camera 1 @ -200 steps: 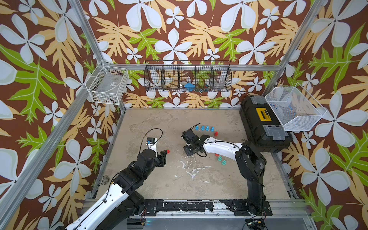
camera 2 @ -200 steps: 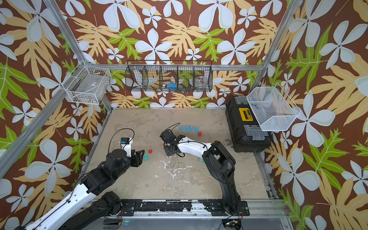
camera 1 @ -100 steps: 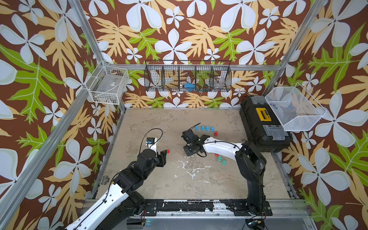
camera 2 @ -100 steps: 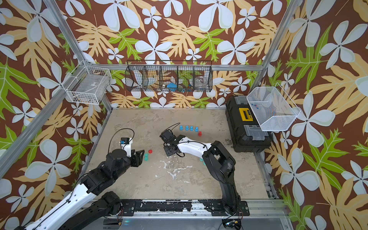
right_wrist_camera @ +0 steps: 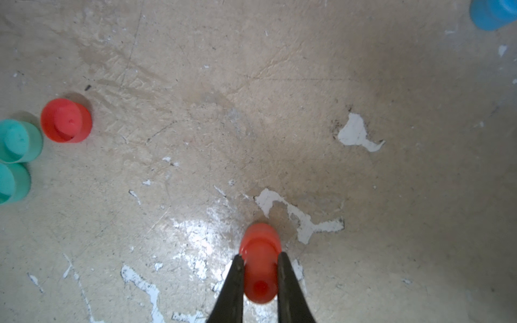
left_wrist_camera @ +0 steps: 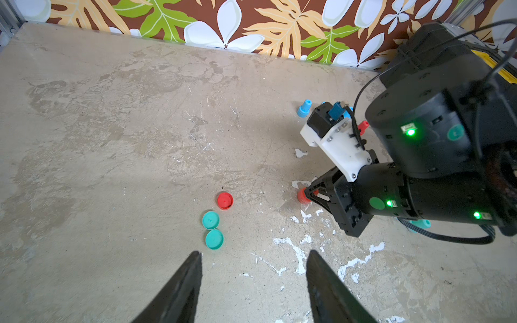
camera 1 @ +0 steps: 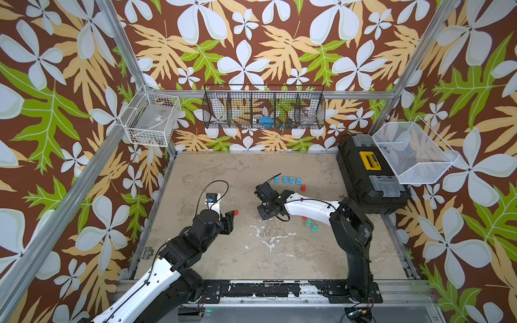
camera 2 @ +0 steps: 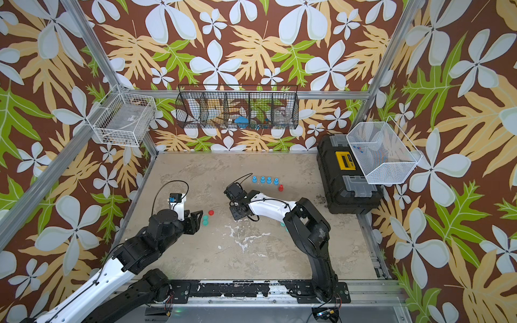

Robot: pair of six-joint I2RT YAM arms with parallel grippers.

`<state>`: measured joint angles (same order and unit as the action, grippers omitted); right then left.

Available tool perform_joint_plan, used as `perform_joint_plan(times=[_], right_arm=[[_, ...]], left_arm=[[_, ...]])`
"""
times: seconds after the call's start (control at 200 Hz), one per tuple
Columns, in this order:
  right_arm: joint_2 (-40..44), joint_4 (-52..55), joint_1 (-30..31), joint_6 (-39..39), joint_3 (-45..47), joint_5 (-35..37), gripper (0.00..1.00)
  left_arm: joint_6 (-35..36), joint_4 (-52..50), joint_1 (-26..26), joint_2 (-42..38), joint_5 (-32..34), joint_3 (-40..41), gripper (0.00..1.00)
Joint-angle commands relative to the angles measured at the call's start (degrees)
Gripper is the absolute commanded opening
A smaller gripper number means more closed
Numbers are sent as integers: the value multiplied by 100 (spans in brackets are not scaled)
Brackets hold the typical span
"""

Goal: Close the stamp cap
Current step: Move the stamp at the center of the board.

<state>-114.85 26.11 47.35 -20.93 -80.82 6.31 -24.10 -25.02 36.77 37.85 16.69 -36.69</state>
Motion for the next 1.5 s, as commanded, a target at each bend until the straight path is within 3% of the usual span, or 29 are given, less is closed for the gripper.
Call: perform_joint_plan(times=[0.0, 0.37, 0.826, 1.156, 1.491], right_arm=[[-20, -76, 14, -73, 102, -8, 11], [-148, -1, -143, 20, 137, 37, 11], [261, 26, -1535, 373, 358, 151, 10], [-470, 310, -2145, 603, -626, 82, 10], [-829, 531, -2230, 621, -1199, 156, 15]], left_arm=[[6, 76, -12, -11, 26, 21, 61], [9, 76, -12, -20, 19, 23, 62], [20, 82, -17, -32, 2, 21, 62], [10, 85, -12, -22, 3, 21, 62], [7, 85, -12, -1, 6, 21, 62]])
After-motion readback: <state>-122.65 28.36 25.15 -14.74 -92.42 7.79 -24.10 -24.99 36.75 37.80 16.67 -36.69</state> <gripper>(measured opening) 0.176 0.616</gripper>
